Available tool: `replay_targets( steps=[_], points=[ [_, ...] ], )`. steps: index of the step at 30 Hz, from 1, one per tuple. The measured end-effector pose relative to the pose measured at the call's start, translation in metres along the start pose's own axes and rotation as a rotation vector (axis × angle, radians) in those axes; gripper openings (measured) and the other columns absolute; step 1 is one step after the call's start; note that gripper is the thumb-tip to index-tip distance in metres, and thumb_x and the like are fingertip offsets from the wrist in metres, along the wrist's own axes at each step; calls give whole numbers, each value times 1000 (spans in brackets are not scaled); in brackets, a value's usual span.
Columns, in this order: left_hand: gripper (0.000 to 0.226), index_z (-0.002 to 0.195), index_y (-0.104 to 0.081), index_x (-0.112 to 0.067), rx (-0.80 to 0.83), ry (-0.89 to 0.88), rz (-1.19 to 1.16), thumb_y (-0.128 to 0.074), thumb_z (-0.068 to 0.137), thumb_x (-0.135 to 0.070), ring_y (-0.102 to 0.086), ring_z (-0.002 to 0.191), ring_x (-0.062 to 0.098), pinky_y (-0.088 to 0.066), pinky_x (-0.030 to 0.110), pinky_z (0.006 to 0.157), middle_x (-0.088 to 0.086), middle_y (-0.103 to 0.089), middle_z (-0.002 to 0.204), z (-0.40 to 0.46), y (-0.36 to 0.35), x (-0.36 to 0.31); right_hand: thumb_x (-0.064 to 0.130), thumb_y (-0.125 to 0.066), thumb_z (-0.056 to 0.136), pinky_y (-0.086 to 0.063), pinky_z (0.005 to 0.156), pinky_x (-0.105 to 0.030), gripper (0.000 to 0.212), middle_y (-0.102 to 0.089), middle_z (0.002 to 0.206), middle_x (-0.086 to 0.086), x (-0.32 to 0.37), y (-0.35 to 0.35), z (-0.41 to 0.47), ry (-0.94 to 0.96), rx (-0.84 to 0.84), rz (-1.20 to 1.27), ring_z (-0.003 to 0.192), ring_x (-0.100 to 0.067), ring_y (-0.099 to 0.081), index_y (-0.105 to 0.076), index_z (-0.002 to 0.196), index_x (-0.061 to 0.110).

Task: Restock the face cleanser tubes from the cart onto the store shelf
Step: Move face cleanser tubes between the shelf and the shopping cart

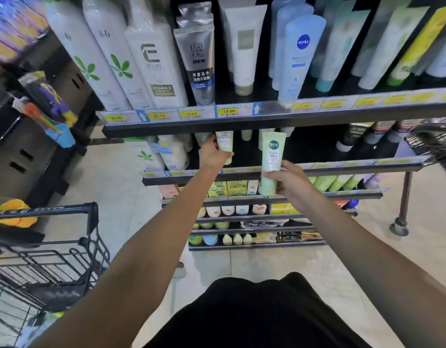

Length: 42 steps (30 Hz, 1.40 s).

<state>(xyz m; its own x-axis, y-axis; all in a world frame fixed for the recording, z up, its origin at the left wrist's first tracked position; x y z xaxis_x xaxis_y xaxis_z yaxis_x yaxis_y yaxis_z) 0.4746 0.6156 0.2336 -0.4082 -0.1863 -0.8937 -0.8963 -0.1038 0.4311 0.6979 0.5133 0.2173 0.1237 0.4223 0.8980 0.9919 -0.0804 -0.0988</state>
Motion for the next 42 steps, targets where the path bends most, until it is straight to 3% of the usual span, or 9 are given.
replay_targets(
  steps=[6,15,24,28,33,35,39,42],
  points=[
    [62,123,-57,-19,-26,-4,128,-91,72,-11,-65,121,26,-54,48,102,6,-71,125,28,-21,19,6,-78,87,-55,99,-56,34,-74,117,-14,-7,9,8,38,-5,1,106,-35,-73,-65,116,16],
    [61,132,-52,-15,-36,-28,175,-84,81,-11,-63,122,33,-52,45,102,11,-68,128,42,-29,13,9,-79,87,-56,96,-58,41,-73,117,-12,-10,18,11,86,-38,-30,104,-34,-73,-63,124,14],
    [57,127,-51,-11,-34,-57,221,-84,80,-11,-64,117,35,-55,43,96,13,-68,124,43,-30,14,12,-81,87,-57,84,-31,44,-74,112,4,18,9,8,222,-121,-236,101,-9,-71,-56,124,15],
    [55,123,-50,-10,-17,-68,262,-84,80,-17,-65,114,37,-56,50,96,14,-69,122,36,-26,16,17,-83,85,-56,85,-31,44,-72,113,4,31,-3,14,273,-151,-329,104,-11,-68,-56,120,19],
    [40,118,-58,-12,3,-160,458,-72,91,-39,-67,105,36,-57,49,88,12,-70,115,11,-14,17,20,-84,84,-47,69,-16,43,-68,105,5,49,-21,30,351,-234,-454,96,-9,-65,-59,119,17],
    [44,124,-57,-12,46,-192,588,-63,96,-46,-67,104,35,-58,49,86,12,-69,116,0,-11,24,21,-85,83,-48,72,-19,41,-67,100,7,52,-31,40,374,-261,-517,95,-11,-65,-59,116,17],
    [53,130,-57,-12,128,-240,725,-48,101,-55,-65,104,32,-56,48,86,11,-68,117,-10,-8,38,29,-84,83,-59,84,-39,40,-71,104,2,53,-44,55,417,-352,-608,100,-22,-69,-59,113,18],
    [53,110,-66,-12,171,-307,847,-47,99,-60,-64,100,30,-51,42,83,9,-67,108,-15,-7,40,25,-83,84,-58,91,-42,40,-72,115,-4,55,-49,63,423,-384,-632,109,-25,-69,-59,115,15]
  ],
)
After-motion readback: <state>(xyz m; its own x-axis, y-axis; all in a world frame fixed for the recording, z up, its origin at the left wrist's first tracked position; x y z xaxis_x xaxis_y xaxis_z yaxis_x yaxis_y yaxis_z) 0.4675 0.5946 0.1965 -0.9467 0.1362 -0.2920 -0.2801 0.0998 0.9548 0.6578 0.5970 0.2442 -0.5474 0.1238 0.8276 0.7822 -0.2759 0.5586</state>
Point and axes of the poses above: each hand's wrist, its own z-axis towards the middle knuckle, its own y-axis out of the back of the hand, x = y × z, the point moved 8 cm from there along z, towards the middle knuckle
